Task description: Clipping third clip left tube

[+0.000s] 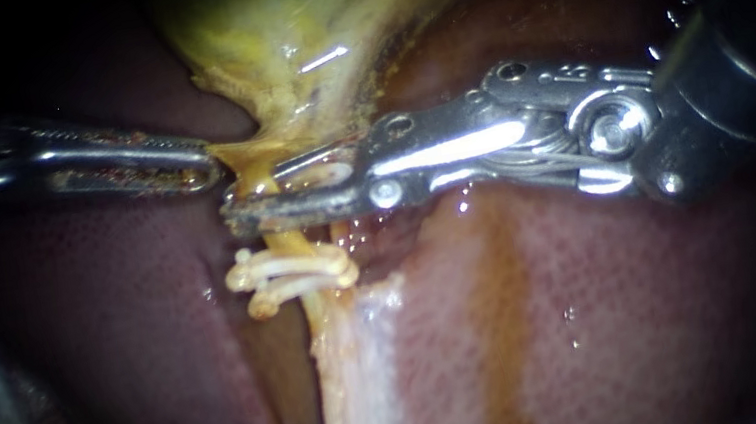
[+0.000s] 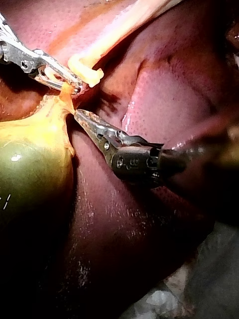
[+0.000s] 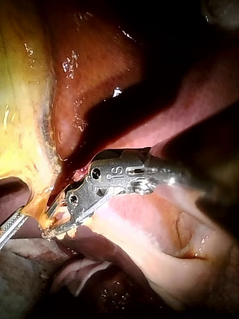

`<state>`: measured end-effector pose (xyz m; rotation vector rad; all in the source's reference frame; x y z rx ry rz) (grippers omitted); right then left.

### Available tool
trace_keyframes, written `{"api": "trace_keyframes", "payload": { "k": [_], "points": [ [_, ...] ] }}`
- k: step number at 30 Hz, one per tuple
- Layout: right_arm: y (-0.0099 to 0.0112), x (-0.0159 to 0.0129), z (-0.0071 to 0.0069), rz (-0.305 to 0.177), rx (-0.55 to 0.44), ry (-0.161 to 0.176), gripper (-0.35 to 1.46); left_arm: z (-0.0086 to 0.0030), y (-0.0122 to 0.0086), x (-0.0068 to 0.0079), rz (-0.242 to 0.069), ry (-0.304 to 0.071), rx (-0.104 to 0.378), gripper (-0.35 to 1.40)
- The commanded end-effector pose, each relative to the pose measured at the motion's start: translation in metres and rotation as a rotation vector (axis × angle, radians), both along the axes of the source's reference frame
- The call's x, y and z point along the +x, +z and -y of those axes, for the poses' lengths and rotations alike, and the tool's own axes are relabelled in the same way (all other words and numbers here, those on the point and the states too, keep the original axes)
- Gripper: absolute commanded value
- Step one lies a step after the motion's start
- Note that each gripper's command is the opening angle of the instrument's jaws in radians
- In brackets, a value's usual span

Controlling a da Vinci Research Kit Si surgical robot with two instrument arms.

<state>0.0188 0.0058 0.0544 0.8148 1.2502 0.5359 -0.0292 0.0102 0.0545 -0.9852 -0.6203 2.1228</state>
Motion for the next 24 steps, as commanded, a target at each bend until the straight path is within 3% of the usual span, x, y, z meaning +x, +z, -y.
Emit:
{"api": "trace_keyframes", "payload": {
  "k": [1,9,19,24],
  "points": [
    [0.0,0.0,0.0,0.0,0.0,0.0,-0.14,0.0,0.0,0.0,0.0,0.0,0.0,-0.35],
    [0.0,0.0003,0.0002,-0.019,0.082,0.026,0.42,0.0,0.0,0.0,0.0,0.0,0.0,-0.35],
    [-0.0001,0.001,0.0009,-0.027,0.147,0.039,0.49,0.0,0.0,0.0,0.0,0.0,0.0,-0.35],
    [0.0014,0.001,0.0018,-0.017,0.171,0.037,0.49,0.0,0.0,0.0,0.0,0.0,0.0,-0.35]
  ]
}}
